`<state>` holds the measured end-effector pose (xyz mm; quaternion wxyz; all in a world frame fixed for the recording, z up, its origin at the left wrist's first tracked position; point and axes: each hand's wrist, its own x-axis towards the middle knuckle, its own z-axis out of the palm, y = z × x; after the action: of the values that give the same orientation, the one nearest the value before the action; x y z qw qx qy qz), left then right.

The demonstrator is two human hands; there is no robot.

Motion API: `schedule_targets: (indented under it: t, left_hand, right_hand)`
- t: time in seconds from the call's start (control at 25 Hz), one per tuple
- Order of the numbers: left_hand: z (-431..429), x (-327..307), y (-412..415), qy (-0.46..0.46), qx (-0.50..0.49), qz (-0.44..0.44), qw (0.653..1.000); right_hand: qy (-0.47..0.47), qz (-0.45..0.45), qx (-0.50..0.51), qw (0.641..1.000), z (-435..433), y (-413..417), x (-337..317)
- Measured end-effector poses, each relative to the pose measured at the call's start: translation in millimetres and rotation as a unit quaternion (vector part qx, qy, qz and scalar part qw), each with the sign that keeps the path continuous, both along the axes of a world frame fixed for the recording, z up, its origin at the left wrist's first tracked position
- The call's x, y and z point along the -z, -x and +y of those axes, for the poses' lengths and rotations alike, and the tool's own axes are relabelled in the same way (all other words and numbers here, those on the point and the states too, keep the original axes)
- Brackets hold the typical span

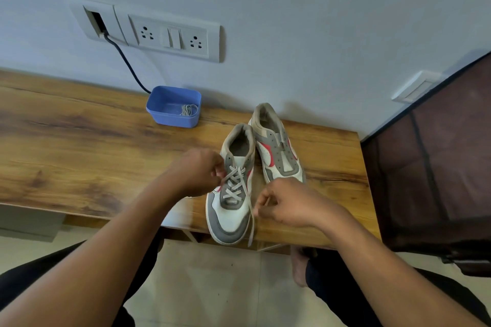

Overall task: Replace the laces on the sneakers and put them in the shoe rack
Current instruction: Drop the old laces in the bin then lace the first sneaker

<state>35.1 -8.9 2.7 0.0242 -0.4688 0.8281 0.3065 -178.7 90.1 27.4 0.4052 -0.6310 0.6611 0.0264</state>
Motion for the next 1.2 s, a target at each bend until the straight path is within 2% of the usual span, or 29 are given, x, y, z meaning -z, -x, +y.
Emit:
schedule_targets:
  t: [0.04, 0.12, 0.24, 0.44, 0.48, 0.6, 0.64, 0.72, 0.8, 0.92, 1.04, 1.12, 1.2]
  left_hand:
    - [-2, -2, 1, -0.003, 0.012, -0.001, 1.0]
    - [-6, -7, 2, -0.051, 0.023, 0.033, 0.998]
    - [-5, -15, 1, -0.115, 0.024, 0.1, 0.988]
    - [-17, -31, -5, -0.209, 0.03, 0.119, 0.97]
    - [-20, -35, -6, -0.197, 0.014, 0.131, 0.972]
    - [-29, -34, -1, -0.024, -0.042, 0.137, 0.989]
    - [-30, -33, 2, 0.008, -0.047, 0.135, 0.99]
    - [-33, -27, 9, 0.011, -0.02, 0.123, 0.992]
    - [-32, -20, 16, 0.027, 0.023, 0.072, 0.997]
    - [-34, -11, 18, 0.056, 0.023, 0.035, 0.998]
    - [-35, -8, 12, 0.03, 0.019, 0.007, 0.999]
    - [-35, -10, 8, 0.019, 0.015, 0.007, 1.0]
    - [-33, -17, 7, 0.026, 0.002, 0.063, 0.998]
  right_hand:
    - [0.055, -0.001, 0.007, 0.998, -5, -3, -2]
    - [0.101, -0.085, 0.087, 0.987, -19, -10, -4]
    - [0.057, -0.171, 0.202, 0.963, -40, -31, 0]
    - [0.005, -0.183, 0.275, 0.944, -52, -46, 13]
    - [0.002, -0.185, 0.275, 0.943, -52, -45, 12]
    - [0.0, -0.197, 0.244, 0.95, -53, -32, 6]
    - [-0.002, -0.197, 0.231, 0.953, -53, -25, 2]
    - [-0.015, -0.199, 0.21, 0.957, -54, -12, -4]
    - [-0.024, -0.185, 0.186, 0.965, -56, 3, -11]
    - [-0.031, -0.178, 0.17, 0.969, -58, 26, -19]
    - [-0.028, -0.202, 0.183, 0.962, -57, 47, -27]
    - [-0.026, -0.214, 0.191, 0.958, -55, 48, -28]
    - [-0.028, -0.23, 0.176, 0.957, -55, 36, -25]
